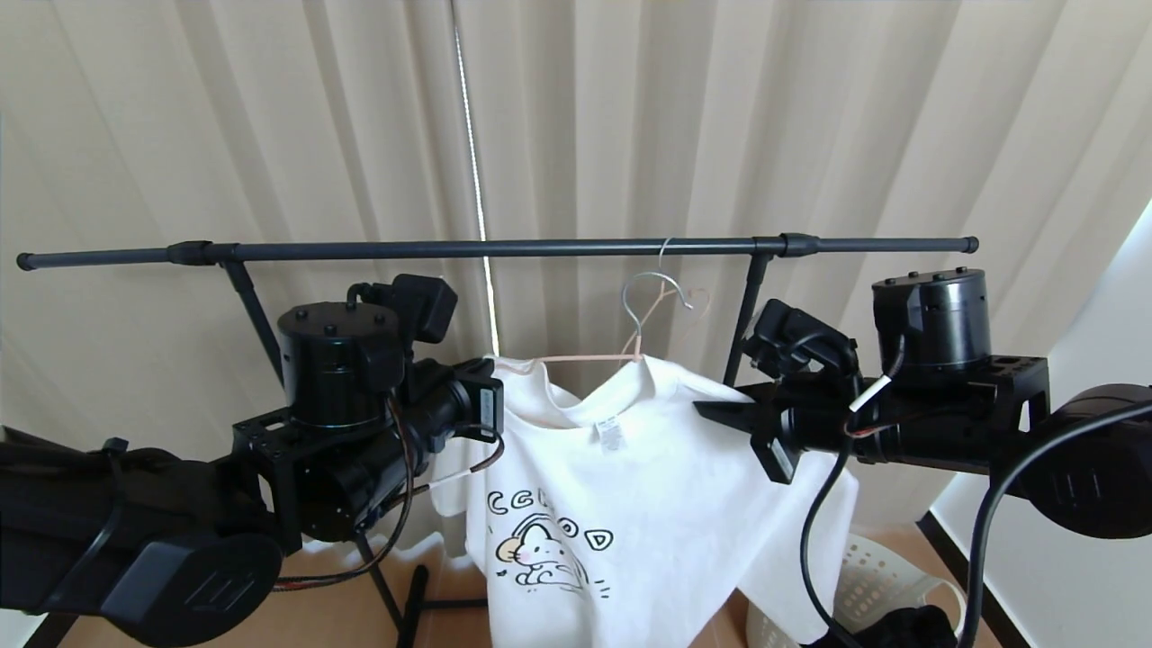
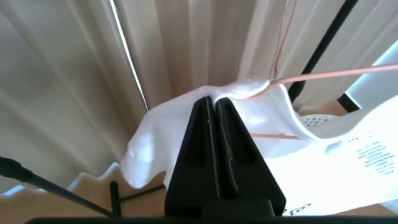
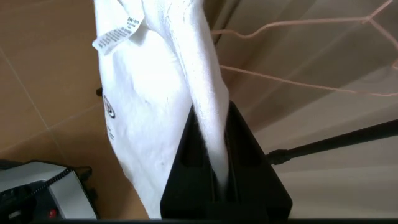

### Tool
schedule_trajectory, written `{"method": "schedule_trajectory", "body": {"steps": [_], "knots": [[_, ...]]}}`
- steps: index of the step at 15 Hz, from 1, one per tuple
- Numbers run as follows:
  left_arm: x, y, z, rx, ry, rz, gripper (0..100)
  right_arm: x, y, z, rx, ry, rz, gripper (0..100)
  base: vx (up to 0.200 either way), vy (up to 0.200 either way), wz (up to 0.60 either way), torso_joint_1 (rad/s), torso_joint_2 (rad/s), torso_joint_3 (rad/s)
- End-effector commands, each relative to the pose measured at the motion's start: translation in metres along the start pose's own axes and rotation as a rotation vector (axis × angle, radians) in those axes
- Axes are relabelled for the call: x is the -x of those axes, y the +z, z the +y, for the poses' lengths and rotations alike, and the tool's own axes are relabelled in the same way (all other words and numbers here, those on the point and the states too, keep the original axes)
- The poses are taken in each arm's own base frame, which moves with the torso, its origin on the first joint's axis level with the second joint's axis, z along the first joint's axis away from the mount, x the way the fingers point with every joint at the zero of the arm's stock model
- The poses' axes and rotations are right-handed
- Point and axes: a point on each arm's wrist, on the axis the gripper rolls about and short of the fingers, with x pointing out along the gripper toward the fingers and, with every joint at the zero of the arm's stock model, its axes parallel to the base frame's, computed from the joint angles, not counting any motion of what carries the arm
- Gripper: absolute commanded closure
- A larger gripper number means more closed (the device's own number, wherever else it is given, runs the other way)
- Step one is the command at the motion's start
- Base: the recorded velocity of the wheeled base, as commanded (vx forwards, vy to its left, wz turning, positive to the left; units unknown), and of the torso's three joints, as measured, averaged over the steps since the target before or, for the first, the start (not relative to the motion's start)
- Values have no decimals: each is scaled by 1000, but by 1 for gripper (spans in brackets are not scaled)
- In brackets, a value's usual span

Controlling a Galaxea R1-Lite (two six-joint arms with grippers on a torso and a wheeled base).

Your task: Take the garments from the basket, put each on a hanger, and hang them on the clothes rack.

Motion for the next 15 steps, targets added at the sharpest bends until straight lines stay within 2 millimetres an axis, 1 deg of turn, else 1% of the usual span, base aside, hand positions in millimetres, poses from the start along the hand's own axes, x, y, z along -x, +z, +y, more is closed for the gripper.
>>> {"method": "schedule_trajectory", "body": {"steps": [1,3,6,10,12,15], "knots": [[4,1,-7,-3,-25,-5,100,-9,1,4,-3,5,-12,100,0,0,0,0,0,0],[6,-1,-13,-7,-42,-1,100,-16,-1,9,-2,11,-27,100,0,0,0,0,0,0],[7,-1,-14,-6,-45,-1,100,-21,-5,13,-6,30,-11,100,0,0,0,0,0,0],[9,0,-17,-7,-58,-7,100,-30,-8,25,1,75,9,100,0,0,0,0,0,0],[10,1,-18,-5,-64,-10,100,-34,-11,27,-2,83,20,100,0,0,0,0,0,0],[19,5,-24,-3,-93,-27,100,-44,-15,31,-10,104,40,100,0,0,0,0,0,0]]}}
